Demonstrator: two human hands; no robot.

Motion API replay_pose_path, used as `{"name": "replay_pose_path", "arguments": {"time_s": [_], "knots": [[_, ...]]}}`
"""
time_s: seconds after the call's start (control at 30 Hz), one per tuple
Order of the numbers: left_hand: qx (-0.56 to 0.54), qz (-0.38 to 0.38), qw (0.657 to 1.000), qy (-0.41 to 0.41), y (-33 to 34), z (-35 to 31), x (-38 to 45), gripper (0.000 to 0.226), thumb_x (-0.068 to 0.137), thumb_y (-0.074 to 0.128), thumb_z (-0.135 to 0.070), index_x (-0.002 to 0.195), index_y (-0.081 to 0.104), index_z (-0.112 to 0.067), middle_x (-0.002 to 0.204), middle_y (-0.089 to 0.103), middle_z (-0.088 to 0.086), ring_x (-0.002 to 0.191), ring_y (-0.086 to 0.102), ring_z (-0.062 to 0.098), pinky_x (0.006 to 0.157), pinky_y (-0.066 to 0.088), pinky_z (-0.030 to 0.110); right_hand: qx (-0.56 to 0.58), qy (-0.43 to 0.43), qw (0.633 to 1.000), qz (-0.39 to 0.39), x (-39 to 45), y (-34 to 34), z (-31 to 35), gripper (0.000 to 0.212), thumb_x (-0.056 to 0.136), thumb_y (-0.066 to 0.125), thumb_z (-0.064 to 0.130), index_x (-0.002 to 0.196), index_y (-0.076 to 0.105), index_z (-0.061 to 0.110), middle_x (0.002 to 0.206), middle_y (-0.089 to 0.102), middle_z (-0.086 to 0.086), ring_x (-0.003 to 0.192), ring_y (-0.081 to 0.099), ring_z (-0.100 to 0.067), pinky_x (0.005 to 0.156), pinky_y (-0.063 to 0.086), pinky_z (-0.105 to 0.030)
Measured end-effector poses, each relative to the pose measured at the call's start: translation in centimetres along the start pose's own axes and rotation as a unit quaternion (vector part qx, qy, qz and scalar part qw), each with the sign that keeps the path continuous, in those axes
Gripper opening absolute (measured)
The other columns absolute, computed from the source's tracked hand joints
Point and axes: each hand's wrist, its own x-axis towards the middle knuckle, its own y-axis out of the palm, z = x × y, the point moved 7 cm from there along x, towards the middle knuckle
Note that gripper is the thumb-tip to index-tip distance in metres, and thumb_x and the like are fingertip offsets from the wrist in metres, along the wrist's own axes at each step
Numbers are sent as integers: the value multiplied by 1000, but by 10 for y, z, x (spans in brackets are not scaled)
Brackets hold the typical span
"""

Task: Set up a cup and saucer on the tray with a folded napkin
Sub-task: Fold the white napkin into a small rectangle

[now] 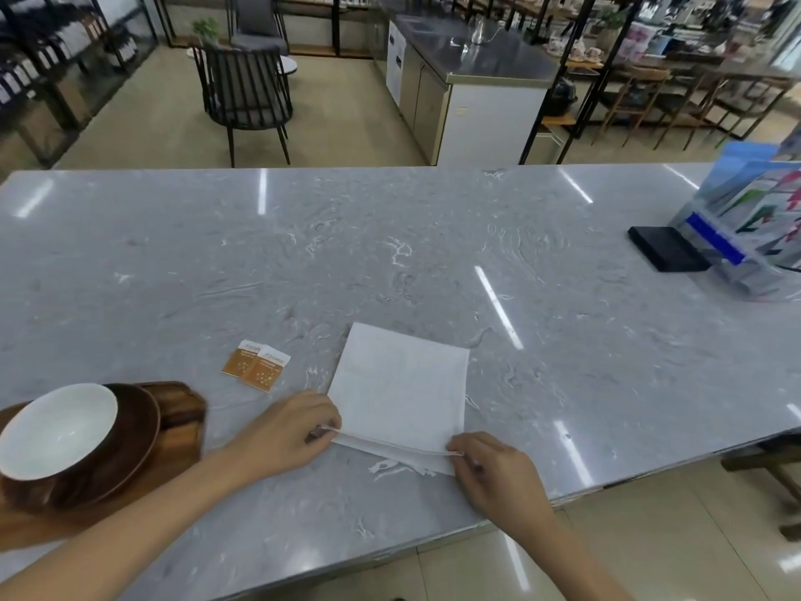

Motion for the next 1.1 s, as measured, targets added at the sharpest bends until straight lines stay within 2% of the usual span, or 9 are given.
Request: {"name": "replay_pose_path", "arguments": {"time_s": [0.13,0.27,0.43,0.57,0.77,0.83,0.97,1.03,1.1], "knots": [[10,-15,1000,16,-2,-8,-4,8,86,58,-18,86,66,-17,87,65,-7,82,60,13,72,52,29,-15,3,1000,4,-7,7,1,17,87,72,17,100,70,28,104,71,14,76,71,-15,55,57,-31],[20,-13,999,29,-3,-12,-6,8,85,59,-15,85,67,-15,88,65,-5,83,60,15,71,50,27,-32,0,999,-9,-9,7,1,17,83,79,19,98,73,26,113,70,6,100,70,-17,62,61,-32],[59,-14,998,20,-1,-10,-8,7,83,65,-14,84,66,-20,89,65,-10,85,60,12,63,53,30,-94,0,995,-18,-16,14,14,28,72,87,19,92,69,28,96,67,8,78,68,-17,38,51,-29],[52,-12,998,23,-2,-9,-9,15,85,52,-18,83,66,-16,88,65,-6,84,62,15,66,55,32,-117,-1,993,-22,-23,26,18,38,62,87,2,91,70,20,94,70,4,71,69,-22,41,52,-30],[47,-11,999,22,-2,-10,-15,10,81,69,-3,88,70,-11,91,68,-2,88,64,19,70,56,34,-110,-15,993,-28,-27,27,22,30,66,83,1,91,71,12,97,70,-3,78,69,-28,45,55,-32],[51,-17,998,29,-2,-11,-17,12,80,71,-7,91,71,-12,95,69,-2,89,65,20,68,56,33,-95,-30,995,-23,-29,25,23,22,75,78,9,95,72,11,103,69,-5,83,69,-28,50,57,-34],[117,-12,992,49,1,-17,-20,13,83,69,-16,95,74,-13,96,71,0,87,68,20,58,58,30,-101,-84,991,-20,-23,13,28,29,82,79,20,109,71,13,113,69,-9,83,70,-24,47,58,-34],[174,22,983,45,6,-19,-17,23,70,82,-11,92,75,-15,93,71,-1,83,68,19,47,56,28,-143,-143,979,-18,-17,10,35,19,82,80,19,99,73,12,105,71,-7,77,69,-24,42,55,-33],[230,61,970,42,10,-17,-13,37,60,85,-2,93,74,-15,94,70,-1,82,69,20,42,54,27,-191,-189,963,-6,-14,11,39,15,75,84,13,86,74,13,92,73,-2,71,68,-23,38,51,-31]]}}
